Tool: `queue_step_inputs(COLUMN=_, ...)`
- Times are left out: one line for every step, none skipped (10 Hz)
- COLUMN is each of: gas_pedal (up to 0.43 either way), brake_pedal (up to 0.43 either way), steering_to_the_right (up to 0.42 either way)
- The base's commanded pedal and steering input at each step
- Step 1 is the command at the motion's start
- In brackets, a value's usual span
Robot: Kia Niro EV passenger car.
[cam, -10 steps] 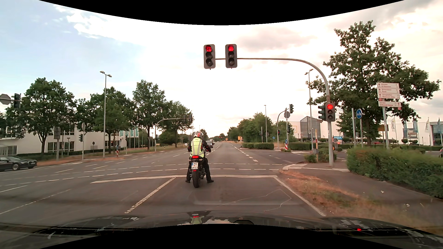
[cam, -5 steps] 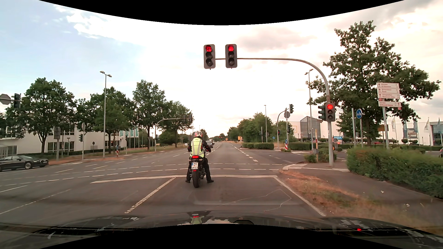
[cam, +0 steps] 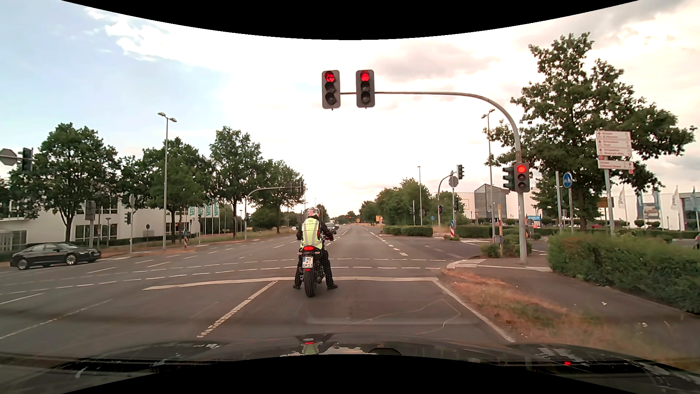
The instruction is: Follow the waypoints while adhering to traffic rules and regulations
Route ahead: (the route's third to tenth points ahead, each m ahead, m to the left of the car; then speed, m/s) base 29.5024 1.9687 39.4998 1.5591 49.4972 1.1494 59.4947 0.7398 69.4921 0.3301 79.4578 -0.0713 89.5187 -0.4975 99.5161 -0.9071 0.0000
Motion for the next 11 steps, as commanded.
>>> queue_step_inputs(gas_pedal=0.0, brake_pedal=0.0, steering_to_the_right=-0.002)
queue_step_inputs(gas_pedal=0.0, brake_pedal=0.0, steering_to_the_right=-0.002)
queue_step_inputs(gas_pedal=0.0, brake_pedal=0.0, steering_to_the_right=-0.002)
queue_step_inputs(gas_pedal=0.0, brake_pedal=0.0, steering_to_the_right=-0.002)
queue_step_inputs(gas_pedal=0.0, brake_pedal=0.0, steering_to_the_right=-0.002)
queue_step_inputs(gas_pedal=0.0, brake_pedal=0.0, steering_to_the_right=-0.001)
queue_step_inputs(gas_pedal=0.0, brake_pedal=0.0, steering_to_the_right=-0.001)
queue_step_inputs(gas_pedal=0.0, brake_pedal=0.0, steering_to_the_right=-0.002)
queue_step_inputs(gas_pedal=0.0, brake_pedal=0.0, steering_to_the_right=-0.002)
queue_step_inputs(gas_pedal=0.0, brake_pedal=0.0, steering_to_the_right=-0.002)
queue_step_inputs(gas_pedal=0.0, brake_pedal=0.0, steering_to_the_right=-0.001)
